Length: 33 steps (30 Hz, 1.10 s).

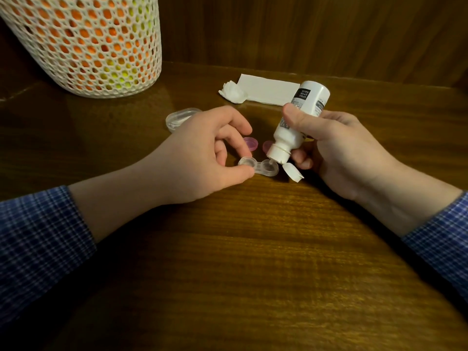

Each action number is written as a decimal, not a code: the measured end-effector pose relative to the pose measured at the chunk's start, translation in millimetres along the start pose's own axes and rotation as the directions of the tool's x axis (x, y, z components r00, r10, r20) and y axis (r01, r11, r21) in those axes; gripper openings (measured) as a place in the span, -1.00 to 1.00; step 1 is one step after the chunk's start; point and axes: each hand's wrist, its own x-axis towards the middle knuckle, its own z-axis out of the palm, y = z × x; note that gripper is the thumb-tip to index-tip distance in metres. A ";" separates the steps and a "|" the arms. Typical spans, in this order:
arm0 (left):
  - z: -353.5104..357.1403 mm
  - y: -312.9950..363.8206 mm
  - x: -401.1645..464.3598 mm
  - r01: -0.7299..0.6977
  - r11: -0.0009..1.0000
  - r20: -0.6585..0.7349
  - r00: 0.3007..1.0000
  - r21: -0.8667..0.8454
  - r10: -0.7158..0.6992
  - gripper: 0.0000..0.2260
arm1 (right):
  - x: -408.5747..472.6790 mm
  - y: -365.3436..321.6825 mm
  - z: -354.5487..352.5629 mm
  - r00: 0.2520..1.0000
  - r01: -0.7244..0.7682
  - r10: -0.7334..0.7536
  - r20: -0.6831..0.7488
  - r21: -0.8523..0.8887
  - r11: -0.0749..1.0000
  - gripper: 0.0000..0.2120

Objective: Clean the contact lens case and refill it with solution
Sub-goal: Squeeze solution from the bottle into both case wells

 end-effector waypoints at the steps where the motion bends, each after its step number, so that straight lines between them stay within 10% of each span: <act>1: -0.2 -0.1 -0.1 -0.002 1.000 -0.001 1.000 0.003 0.002 -0.55 | -0.1 -0.2 -0.1 1.000 -0.001 0.001 0.001 0.001 1.000 -0.81; 33: 1.0 -0.6 0.9 0.006 1.000 0.010 1.000 0.005 -0.006 -0.55 | -4.0 0.7 -3.3 0.999 0.021 -0.020 -0.031 0.016 1.000 -0.79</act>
